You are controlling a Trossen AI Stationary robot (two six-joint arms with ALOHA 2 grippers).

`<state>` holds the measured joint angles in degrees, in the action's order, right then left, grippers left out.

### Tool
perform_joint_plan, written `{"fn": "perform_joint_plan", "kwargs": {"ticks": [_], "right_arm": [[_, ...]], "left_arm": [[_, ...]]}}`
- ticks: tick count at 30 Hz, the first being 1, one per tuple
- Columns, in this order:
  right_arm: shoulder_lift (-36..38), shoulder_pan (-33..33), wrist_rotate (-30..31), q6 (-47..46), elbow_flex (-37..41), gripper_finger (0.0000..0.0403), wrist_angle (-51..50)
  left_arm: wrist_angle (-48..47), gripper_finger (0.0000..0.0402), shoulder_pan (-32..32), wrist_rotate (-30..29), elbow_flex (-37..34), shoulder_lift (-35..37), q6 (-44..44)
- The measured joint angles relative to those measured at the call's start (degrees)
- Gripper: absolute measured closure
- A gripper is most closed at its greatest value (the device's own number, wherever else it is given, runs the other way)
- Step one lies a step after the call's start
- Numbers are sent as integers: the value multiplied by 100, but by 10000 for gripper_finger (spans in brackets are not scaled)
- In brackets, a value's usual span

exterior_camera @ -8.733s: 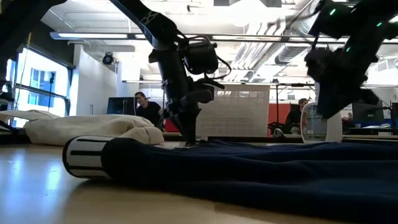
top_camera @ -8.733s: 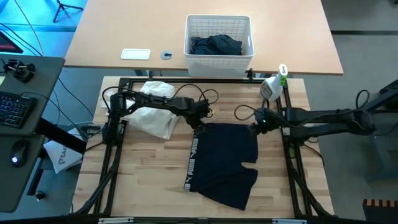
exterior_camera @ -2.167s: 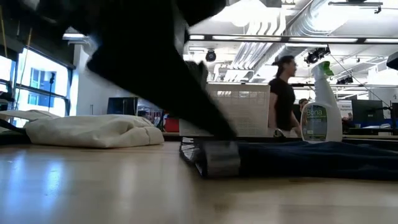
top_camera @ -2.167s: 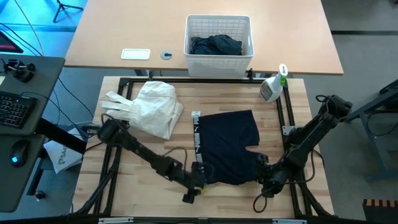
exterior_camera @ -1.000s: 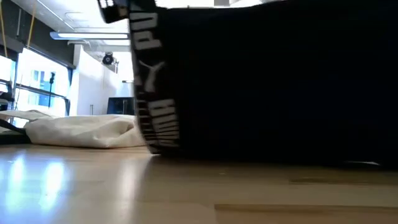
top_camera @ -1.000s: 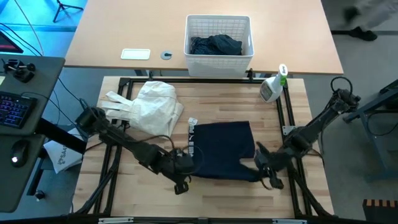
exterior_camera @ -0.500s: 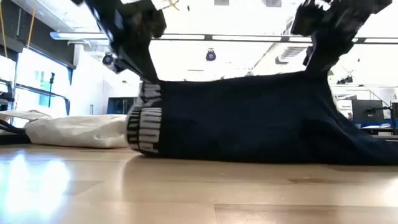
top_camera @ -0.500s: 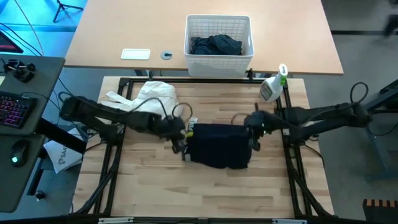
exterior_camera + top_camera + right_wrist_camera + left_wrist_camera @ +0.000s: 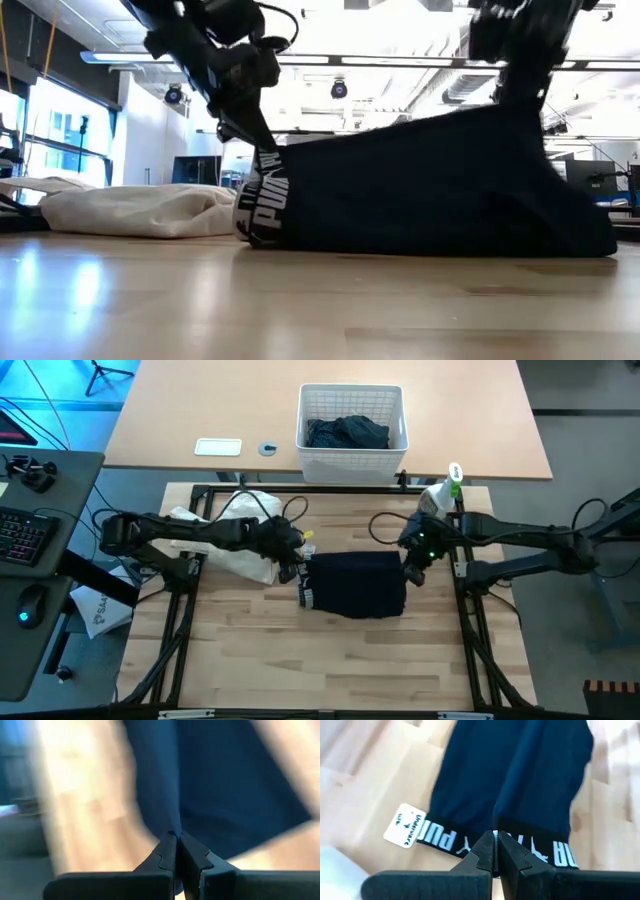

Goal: Fold laundry
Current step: Fold the blue underwear

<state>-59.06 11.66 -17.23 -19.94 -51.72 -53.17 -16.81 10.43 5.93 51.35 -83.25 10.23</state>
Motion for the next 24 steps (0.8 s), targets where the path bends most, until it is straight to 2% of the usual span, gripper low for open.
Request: {"fn": "perform_joint_plan", "kwargs": {"ticks": [4,10,16,18,22,24], "right_arm": [[-382,412,1169,353,9,403,22],[-1201,965,1340,1055,9,403,93],[-1795,1021,1180,1599,-11,403,0],[-1808,1016,830,1592,-94,403,-227],[-1700,1021,-263,1748,-436,403,-727],[-1669,1014,-247,1895,-618,403,-729]], "left_arm": [[75,401,264,-53,2,-287,-343],[698,401,464,-73,0,-957,-669],[1106,401,523,-117,14,-1323,-739],[1038,401,537,-80,61,-1342,-745],[699,401,569,214,303,-1180,-842],[617,401,606,147,365,-1147,-895]]}}
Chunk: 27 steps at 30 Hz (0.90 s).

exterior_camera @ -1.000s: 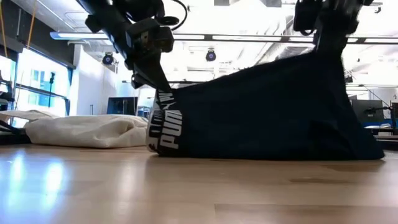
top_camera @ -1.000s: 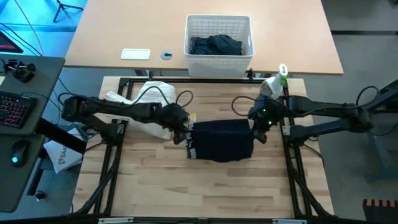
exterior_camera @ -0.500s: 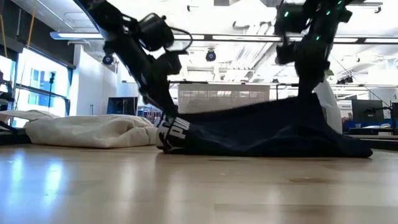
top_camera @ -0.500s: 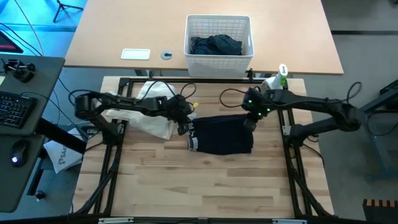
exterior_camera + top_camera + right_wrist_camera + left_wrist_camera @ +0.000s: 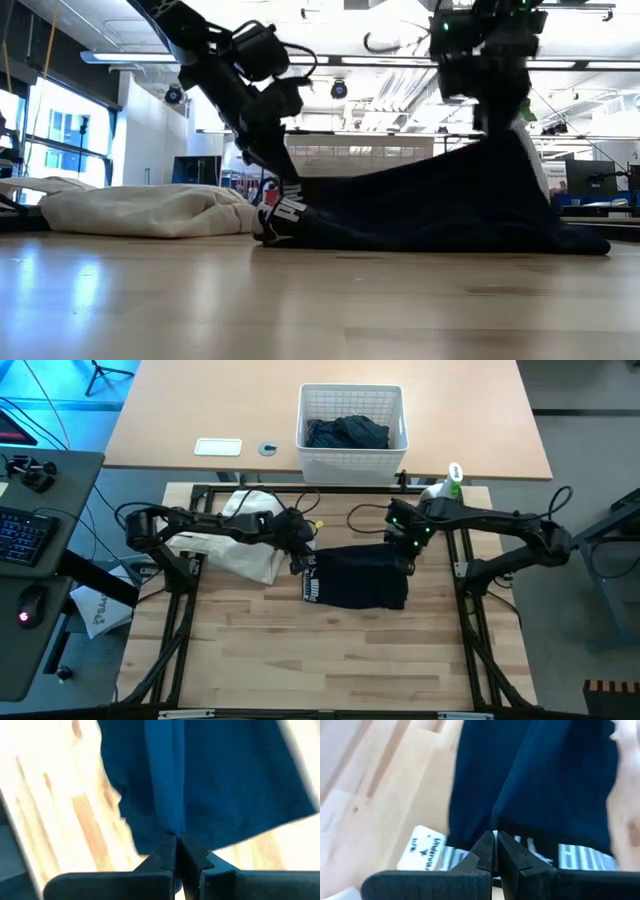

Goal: Fold laundry
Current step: Fold the blue underwear

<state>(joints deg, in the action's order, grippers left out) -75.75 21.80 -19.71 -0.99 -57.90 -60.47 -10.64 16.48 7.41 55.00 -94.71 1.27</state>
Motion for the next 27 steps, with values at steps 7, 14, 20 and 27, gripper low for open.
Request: {"fn": "perform_joint_plan", "kwargs": {"ticks": [7,14,20,27], "right_arm": [[-1,264,1056,45,-6,403,903],[-6,448,1551,103,667,403,1188],[-6,444,2018,-185,1097,382,1841],[42,450,3270,-801,878,295,1877]], "left_arm": [[-326,401,339,-126,5,-219,-665],[-221,391,402,-157,6,-596,-754],[-460,336,426,-109,65,-463,-590],[-1233,298,420,-51,693,-105,-249]]}}
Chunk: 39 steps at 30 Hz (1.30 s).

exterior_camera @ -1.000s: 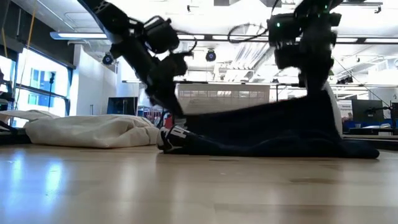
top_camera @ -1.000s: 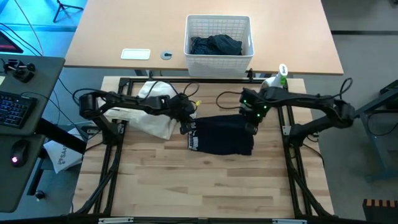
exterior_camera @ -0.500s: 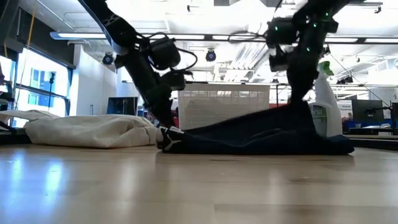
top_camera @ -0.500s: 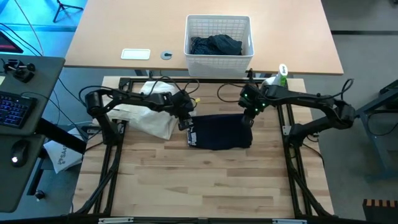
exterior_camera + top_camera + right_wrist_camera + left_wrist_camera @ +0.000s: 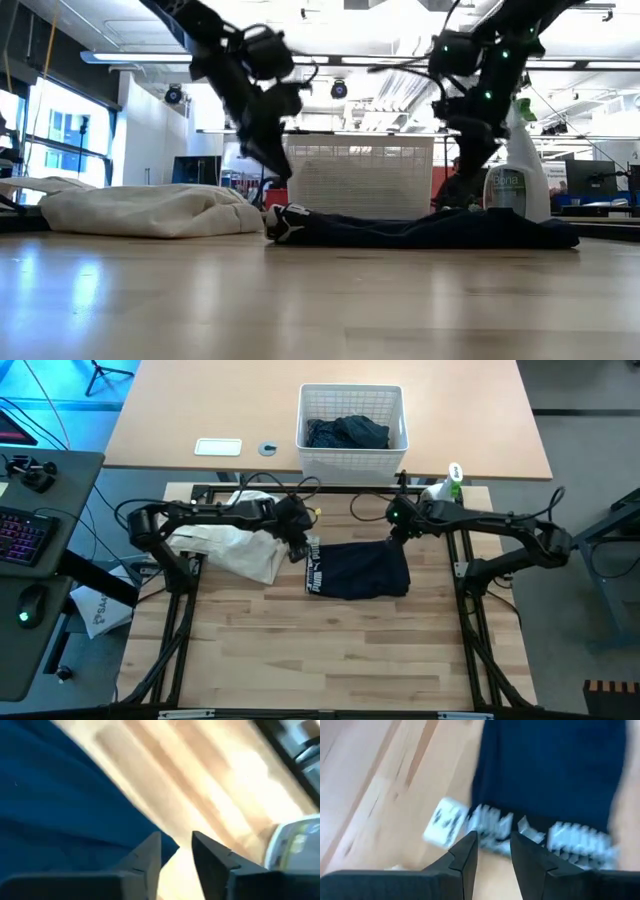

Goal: Fold laundry
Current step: Fold the blue underwear

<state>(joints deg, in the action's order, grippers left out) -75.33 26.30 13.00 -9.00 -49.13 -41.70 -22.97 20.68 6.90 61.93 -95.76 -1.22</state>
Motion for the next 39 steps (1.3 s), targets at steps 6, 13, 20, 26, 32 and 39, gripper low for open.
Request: {"fn": "perform_joint_plan", "kwargs": {"ticks": [6,13,20,26,32,39], "right_arm": [[11,-2,-672,-294,-406,245,-497],[-6,-268,-3705,-341,713,254,345],[-6,-886,-3450,-1246,2076,294,1455],[16,-1866,-4102,-1853,2340,329,1536],[247,-2259,-4081,-1915,1540,343,1069],[314,-1745,-2785,-1509,636,330,955]], "left_arm": [[416,296,-280,905,182,27,359],[517,296,-677,1555,162,-518,398],[254,299,-707,1217,157,-1277,-206],[-196,319,-392,-47,245,-1192,-664],[-1044,330,-193,72,697,-537,-637],[-949,332,-253,1042,726,-83,256]]}}
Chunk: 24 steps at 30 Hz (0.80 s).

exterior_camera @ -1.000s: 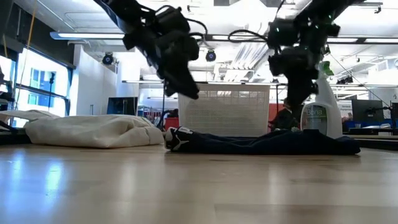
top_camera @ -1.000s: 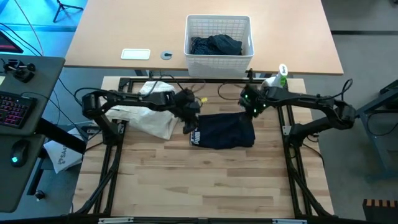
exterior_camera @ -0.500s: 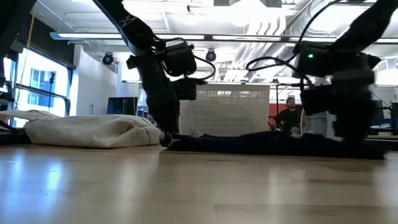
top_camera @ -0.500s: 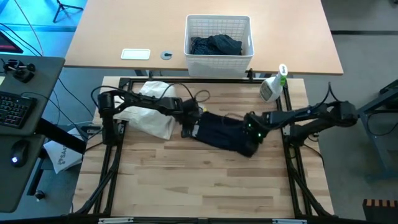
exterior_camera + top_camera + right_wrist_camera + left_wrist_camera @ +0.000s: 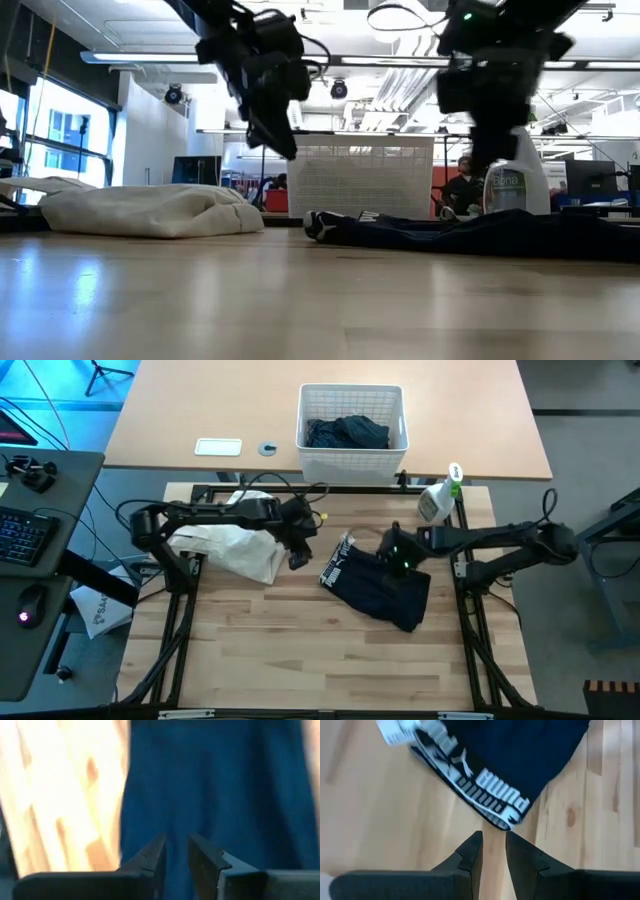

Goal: Fold laundry
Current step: Fold the blue underwear

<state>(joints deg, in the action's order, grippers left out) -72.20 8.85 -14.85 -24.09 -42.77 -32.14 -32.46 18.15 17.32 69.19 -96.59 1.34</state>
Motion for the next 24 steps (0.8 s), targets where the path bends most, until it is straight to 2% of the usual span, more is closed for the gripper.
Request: {"fn": "perform_joint_plan", "kwargs": {"ticks": [3,7,13,15,20,24], "right_arm": [[-141,624,-21,161,-138,308,456],[-513,1252,-324,739,-216,252,1290],[-1753,1607,-332,1887,-669,134,2077],[-2248,1655,-343,2272,-884,107,2247],[-3353,1797,-457,3007,-1495,97,2379],[-3879,1878,-1032,3279,-1866,137,2305]], "left_arm": [[-37,332,-33,79,-16,-90,290],[-253,332,-127,85,-9,-97,757],[-952,332,-523,95,-12,31,1212],[-1104,332,-709,86,-12,56,1327],[-1177,332,-1123,61,-12,91,1619],[-1252,332,-1323,-79,-12,91,1897]]}}
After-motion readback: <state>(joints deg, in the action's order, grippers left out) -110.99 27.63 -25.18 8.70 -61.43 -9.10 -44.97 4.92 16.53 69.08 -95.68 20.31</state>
